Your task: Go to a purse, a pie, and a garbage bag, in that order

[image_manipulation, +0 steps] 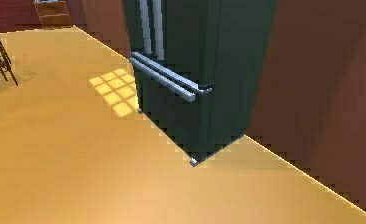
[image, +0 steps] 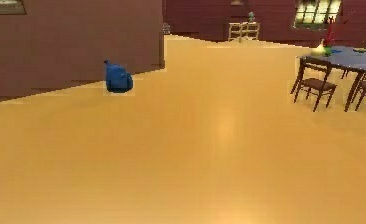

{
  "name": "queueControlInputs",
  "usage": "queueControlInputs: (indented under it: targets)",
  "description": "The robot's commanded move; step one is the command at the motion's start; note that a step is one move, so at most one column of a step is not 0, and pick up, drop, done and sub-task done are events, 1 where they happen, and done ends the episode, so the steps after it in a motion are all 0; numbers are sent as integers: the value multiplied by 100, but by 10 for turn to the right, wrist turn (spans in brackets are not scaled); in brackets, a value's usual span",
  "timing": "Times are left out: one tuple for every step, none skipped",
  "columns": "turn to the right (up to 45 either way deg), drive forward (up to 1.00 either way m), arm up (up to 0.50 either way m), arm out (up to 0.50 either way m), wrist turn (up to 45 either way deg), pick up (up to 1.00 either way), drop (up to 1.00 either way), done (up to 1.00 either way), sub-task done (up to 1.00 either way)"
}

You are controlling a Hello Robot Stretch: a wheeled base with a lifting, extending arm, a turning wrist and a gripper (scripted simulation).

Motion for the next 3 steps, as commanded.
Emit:
queueControlInputs:
  targets:
    - [0, 100, 0, 0, 0, 0, 0, 0, 0]
    - [0, 100, 0, 0, 0, 0, 0, 0, 0]
    - [0, 100, 0, 0, 0, 0, 0, 0, 0]
